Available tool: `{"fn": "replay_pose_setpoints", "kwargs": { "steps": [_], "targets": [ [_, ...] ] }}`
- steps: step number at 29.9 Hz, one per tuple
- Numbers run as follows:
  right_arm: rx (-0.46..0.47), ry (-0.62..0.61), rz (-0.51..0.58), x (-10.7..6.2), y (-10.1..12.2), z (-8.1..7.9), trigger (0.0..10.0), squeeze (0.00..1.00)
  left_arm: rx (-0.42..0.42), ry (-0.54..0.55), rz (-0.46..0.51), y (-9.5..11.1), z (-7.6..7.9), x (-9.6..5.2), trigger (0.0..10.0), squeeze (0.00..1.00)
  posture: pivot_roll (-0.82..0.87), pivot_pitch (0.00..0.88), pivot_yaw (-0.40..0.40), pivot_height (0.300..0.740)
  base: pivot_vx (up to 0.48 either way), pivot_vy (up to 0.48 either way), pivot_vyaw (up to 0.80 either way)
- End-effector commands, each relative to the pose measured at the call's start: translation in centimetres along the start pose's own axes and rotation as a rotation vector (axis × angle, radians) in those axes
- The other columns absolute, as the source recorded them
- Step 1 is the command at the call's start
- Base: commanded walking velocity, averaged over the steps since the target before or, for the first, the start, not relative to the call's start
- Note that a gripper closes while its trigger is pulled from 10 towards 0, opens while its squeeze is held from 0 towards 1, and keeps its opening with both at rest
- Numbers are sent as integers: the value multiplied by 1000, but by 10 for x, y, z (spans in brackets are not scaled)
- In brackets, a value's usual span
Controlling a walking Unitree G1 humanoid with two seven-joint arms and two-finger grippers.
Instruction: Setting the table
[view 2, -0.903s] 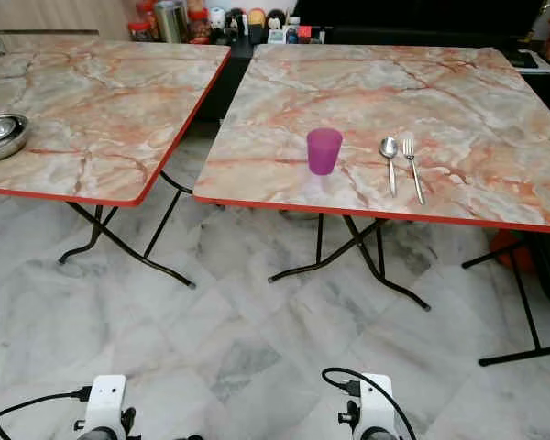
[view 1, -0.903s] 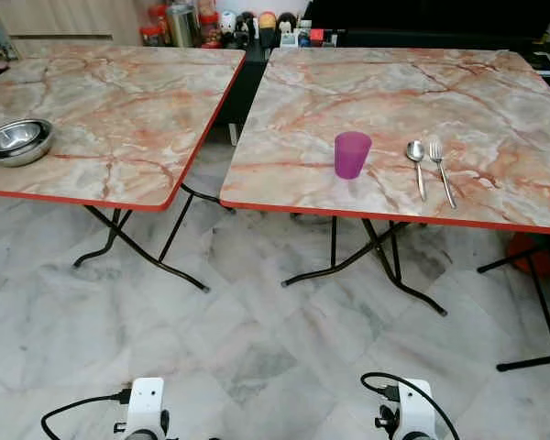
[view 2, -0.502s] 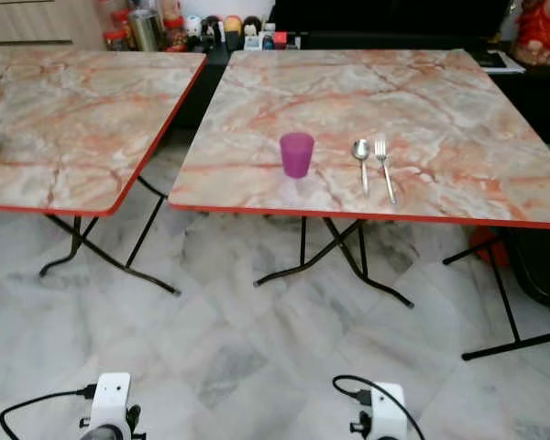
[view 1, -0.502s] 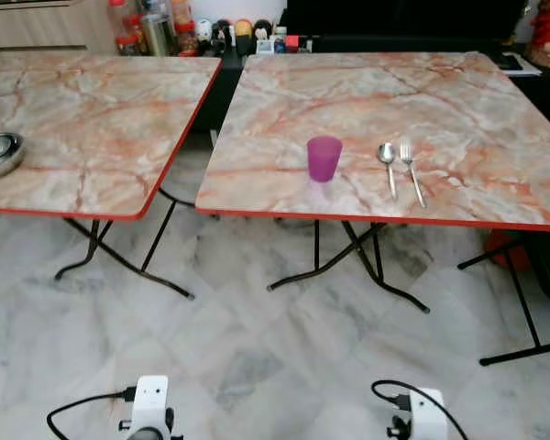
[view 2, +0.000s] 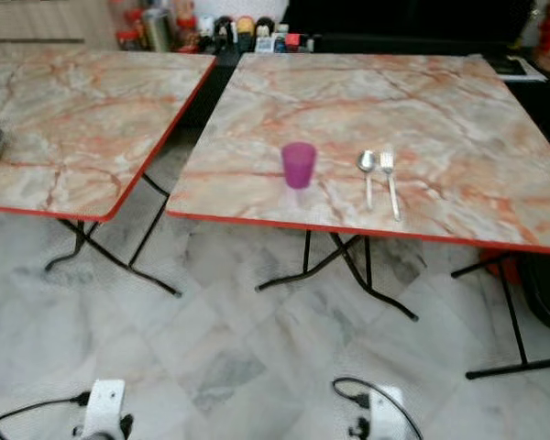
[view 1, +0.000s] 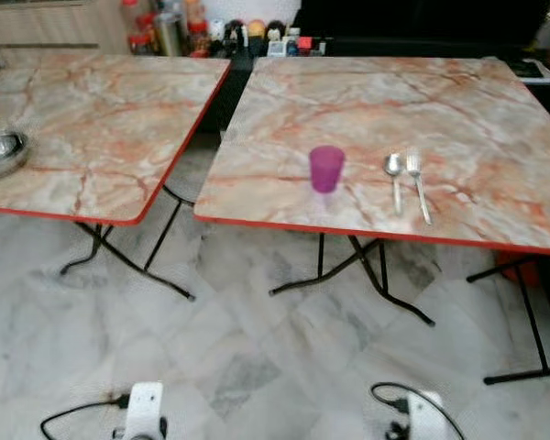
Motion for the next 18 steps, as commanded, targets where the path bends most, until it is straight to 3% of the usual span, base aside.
{"fn": "replay_pose_setpoints", "kwargs": {
  "steps": [1,6,18],
  "targets": [
    [-2,-29,-27,-3,-10,14,10000,0,-5,-6,2,3,5,1,10000,0,-59,105,15,740,446,0,0],
    [-5,-26,-27,-3,-11,13,10000,0,-5,-6,6,4,5,1,10000,0,-57,103,14,740,389,0,0],
    [-6,-23,-29,-3,-11,13,10000,0,10,-2,-4,2,5,1,10000,0,-55,112,12,740,0,0,0]
  ]
}}
Point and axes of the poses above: a point about 5 cm out from each wrist's last joint towards the gripper, its own x axis pointing out of the wrist towards the gripper, its own y axis along the axis of the wrist's last joint, z = x × y, the point moved 6 cm from there along x, pointing out of the wrist towards the gripper, and after that the axes turned 2 degrees about x, right-handed, at the moved point
